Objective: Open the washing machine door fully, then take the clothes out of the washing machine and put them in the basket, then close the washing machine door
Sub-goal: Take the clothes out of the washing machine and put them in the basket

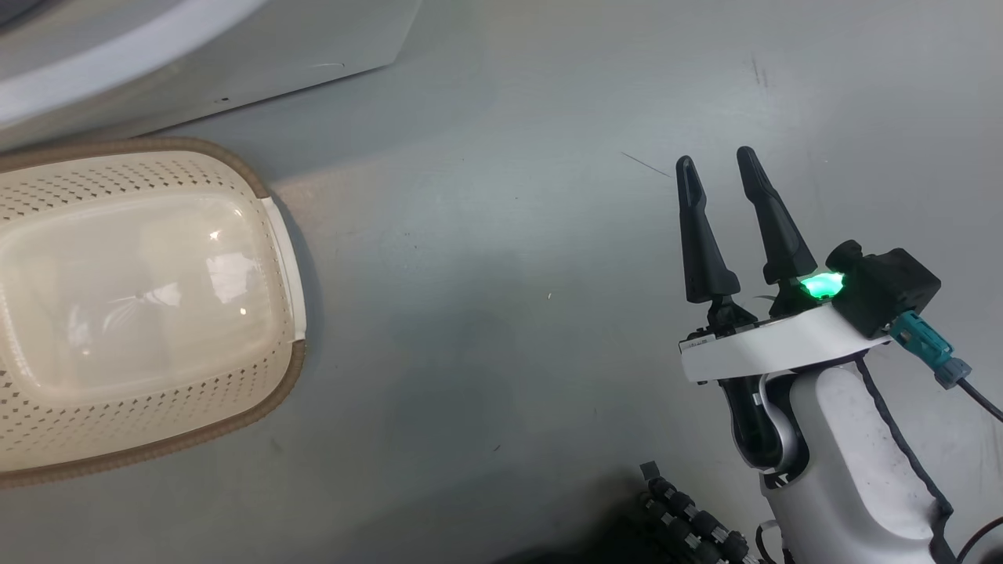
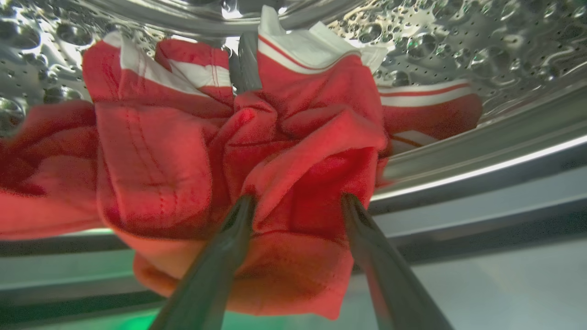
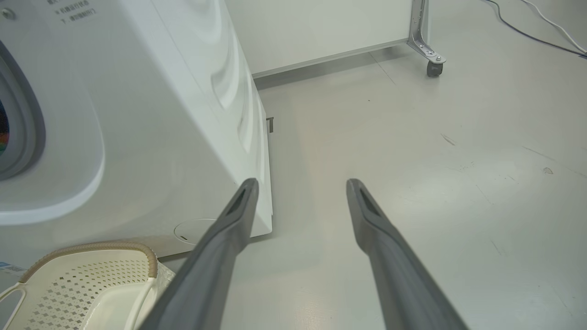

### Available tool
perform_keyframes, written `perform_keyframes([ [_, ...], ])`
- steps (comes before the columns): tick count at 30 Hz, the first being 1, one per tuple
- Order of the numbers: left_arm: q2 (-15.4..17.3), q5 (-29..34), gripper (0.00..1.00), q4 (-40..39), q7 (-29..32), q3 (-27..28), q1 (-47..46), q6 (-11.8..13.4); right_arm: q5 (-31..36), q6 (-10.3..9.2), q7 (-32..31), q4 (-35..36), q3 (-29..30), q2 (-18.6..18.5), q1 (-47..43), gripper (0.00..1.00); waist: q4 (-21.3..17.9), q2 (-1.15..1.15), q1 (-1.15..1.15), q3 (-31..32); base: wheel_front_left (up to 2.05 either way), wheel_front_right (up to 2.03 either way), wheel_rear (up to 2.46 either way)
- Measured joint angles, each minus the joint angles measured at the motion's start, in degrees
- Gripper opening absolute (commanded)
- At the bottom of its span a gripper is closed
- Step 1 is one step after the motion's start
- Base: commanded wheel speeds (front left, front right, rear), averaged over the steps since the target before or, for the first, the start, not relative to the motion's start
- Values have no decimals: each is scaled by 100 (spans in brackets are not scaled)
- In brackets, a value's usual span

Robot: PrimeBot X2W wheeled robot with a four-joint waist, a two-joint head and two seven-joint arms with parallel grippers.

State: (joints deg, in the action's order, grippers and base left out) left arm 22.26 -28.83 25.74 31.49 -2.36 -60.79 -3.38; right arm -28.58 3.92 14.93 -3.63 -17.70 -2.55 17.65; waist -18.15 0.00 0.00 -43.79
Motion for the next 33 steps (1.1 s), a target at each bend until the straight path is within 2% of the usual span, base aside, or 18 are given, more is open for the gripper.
perform_keyframes([
  [9,149,21,100,270,338,-86,-220,65,-10,-3,0,-52,-2,0,92,100,-15,0,0,-34,0,0,0],
  [10,154,21,83,293,377,-87,-248,66,-15,-3,0,-54,-2,0,97,100,-16,0,0,-34,0,0,0],
  [11,159,27,47,311,378,-90,-268,87,-16,-3,0,-55,-1,0,102,100,-16,0,0,-36,0,0,0],
  [13,163,62,0,348,398,-98,-289,110,-18,-3,0,-59,-3,0,114,100,-17,0,0,-38,0,0,0],
  [22,145,62,0,391,365,-109,-356,135,-16,-3,0,-93,12,0,193,100,-1,0,0,-41,0,0,0],
  [33,-53,62,0,334,-235,-132,-338,46,19,-5,0,-153,140,0,222,100,107,0,0,33,0,0,0],
])
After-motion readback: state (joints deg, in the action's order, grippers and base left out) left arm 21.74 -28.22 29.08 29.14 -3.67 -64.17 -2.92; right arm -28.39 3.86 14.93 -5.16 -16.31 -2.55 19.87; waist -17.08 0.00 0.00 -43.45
